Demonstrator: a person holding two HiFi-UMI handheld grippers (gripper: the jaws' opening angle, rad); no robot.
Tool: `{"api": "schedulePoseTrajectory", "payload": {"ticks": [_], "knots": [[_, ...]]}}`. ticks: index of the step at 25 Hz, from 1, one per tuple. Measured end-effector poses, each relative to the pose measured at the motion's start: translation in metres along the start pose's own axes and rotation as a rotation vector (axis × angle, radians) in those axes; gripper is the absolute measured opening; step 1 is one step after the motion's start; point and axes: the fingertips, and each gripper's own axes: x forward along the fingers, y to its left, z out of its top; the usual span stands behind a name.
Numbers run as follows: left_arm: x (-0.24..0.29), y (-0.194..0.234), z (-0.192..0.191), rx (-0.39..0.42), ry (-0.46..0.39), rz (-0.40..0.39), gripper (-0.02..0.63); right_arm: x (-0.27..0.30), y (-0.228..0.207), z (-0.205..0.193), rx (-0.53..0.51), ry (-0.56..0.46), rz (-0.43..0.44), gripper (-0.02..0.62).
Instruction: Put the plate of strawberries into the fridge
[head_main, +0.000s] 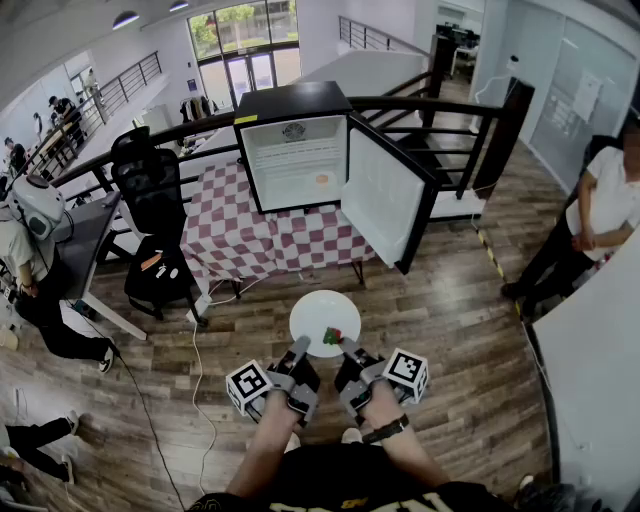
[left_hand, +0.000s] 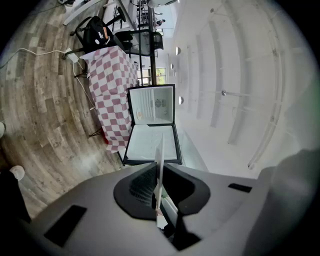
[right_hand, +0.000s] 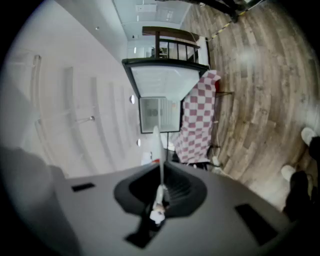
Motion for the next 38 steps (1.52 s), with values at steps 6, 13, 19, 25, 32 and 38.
{"api": "schedulePoseTrajectory", "payload": {"ticks": [6,13,19,25,32,38], "knots": [[-0.035,0.025,-0.027,-0.041,-0.065,0.067,0.048,-0.039,-0.023,-0.021,0.003,0.033,-0.055,0.031],[-0.024,0.024,-0.036,-0.025,-0.082,0.069,0.048,-0.040,-0.025,-0.008,0.003,0.076,-0.043,0.031],[-0.019,0.015,-0.040,-0.014,-0.093,0.059,0.048,-0.041,-0.020,0.001,0.005,0.080,-0.021,0.031],[-0.010,0.025,-0.029,-0.019,-0.101,0.083,0.049,-0.024,-0.029,0.007,0.040,0.100,-0.022,0.031],[0.030,0.031,0.005,-0.047,-0.078,0.089,0.049,0.023,-0.027,0.036,0.037,0.064,-0.036,0.031],[0.077,0.027,0.079,-0.182,-0.091,0.019,0.049,0.103,-0.001,0.058,-0.105,0.026,0.015,0.031]]}}
